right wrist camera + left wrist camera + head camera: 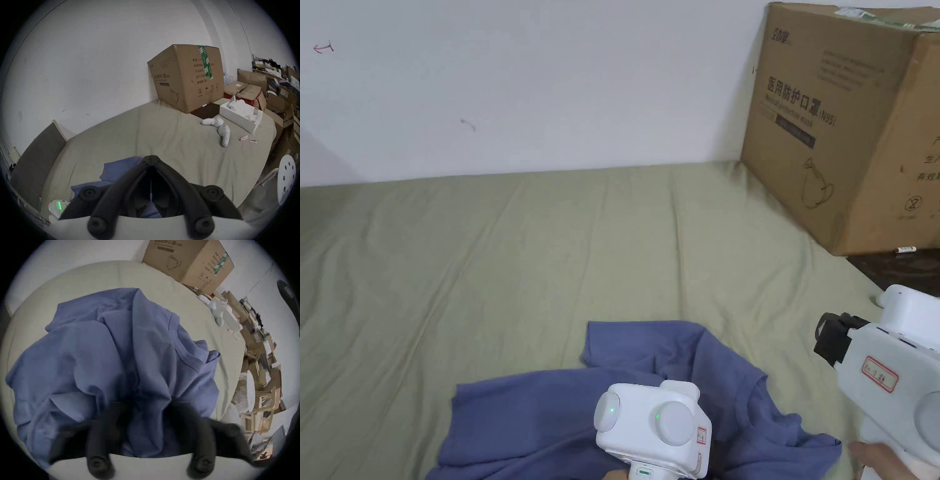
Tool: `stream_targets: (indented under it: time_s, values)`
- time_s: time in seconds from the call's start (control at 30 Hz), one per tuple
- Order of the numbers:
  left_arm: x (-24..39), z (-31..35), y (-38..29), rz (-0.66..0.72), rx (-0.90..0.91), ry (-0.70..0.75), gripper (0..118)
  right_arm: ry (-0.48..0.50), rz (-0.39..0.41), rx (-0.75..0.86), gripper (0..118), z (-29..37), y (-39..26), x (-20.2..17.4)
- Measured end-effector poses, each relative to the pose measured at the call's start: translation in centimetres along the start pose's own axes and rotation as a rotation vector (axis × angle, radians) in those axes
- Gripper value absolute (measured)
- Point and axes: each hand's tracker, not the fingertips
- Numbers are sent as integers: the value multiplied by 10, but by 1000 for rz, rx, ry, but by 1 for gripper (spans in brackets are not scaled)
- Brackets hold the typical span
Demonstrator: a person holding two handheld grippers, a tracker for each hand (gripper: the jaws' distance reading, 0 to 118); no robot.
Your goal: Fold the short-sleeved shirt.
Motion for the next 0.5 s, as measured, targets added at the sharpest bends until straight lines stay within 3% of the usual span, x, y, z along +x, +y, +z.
stream_targets:
  time_s: [0.03, 0.07, 0.23, 0.27, 0.3, 0.33, 0.37, 0.5]
  values:
    - [-2, 5, -2, -12, 5, 8, 76, 3, 18, -5, 0, 0, -1, -5]
    - [-5, 13, -3, -11, 19, 7, 94, 5, 41, -9, 0, -1, -2, -9]
    - [-41, 65, -7, 26, 107, 19, 96, 42, 86, -31, 0, -2, -7, -23]
    - [-51, 78, -11, 49, 149, 51, 88, 54, 92, -37, 0, -2, -9, -26]
    - [-60, 90, -17, 69, 193, 57, 69, 59, 96, -43, 0, -3, -11, -29]
    - [-71, 102, -23, 98, 233, 67, 38, 66, 102, -50, 0, -4, -15, -32]
    - [-83, 110, -30, 132, 250, 83, 0, 78, 109, -61, 0, -6, -19, -35]
    - [-121, 117, -60, 236, 233, 161, 0, 104, 123, -111, 0, -16, -36, -45]
